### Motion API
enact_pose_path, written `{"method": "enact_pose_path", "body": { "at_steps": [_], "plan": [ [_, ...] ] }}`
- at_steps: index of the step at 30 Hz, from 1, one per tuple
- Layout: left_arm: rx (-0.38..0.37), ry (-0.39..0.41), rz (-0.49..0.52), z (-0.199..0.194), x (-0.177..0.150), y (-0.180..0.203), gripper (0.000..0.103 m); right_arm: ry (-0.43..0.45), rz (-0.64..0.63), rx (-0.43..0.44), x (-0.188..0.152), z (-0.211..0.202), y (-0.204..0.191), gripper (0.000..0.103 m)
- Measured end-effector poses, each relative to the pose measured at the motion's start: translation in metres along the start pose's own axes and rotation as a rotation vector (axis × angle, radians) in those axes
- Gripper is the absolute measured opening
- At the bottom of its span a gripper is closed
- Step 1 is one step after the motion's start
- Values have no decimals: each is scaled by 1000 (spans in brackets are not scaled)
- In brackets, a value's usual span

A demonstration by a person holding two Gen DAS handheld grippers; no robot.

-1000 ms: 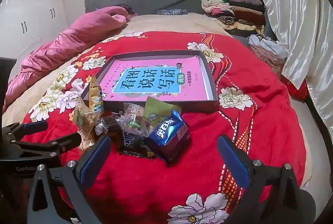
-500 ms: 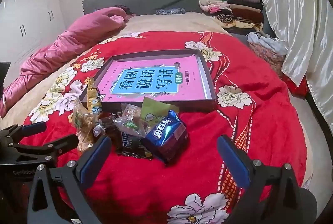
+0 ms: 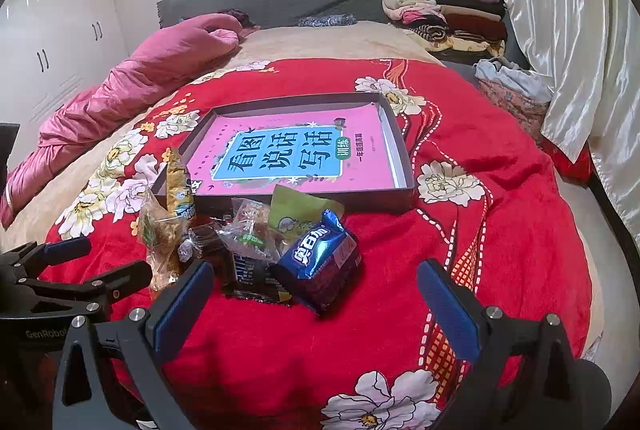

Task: Organize snacks
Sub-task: 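Move both tools toward the snack pile beside the tray, then grasp the clear cracker pack with the left tool while the right tool grasps the blue biscuit packet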

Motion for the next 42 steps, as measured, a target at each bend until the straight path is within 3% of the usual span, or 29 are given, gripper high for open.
{"method": "enact_pose_path", "body": {
  "at_steps": [30, 39, 42],
  "plan": [
    [-4, -24, -23, 8, -3, -4, 103, -18, 36, -10, 1, 8, 11, 102],
    [-30, -99, -94, 29, -14, -16, 103, -49, 68, -18, 2, 19, 20, 102],
    [-31, -91, -121, 31, -12, -24, 103, -63, 67, -22, 1, 25, 22, 102]
  ]
}}
Point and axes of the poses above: each gripper's, at about its wrist camera, not at the fingertips, and z roughly the way its jaws point, y to its right, x to its top, the point moved 7 cm from there along z, roughly the way its jaws point, and after that the axes turned 10 degrees about z, right-handed, at the moved point
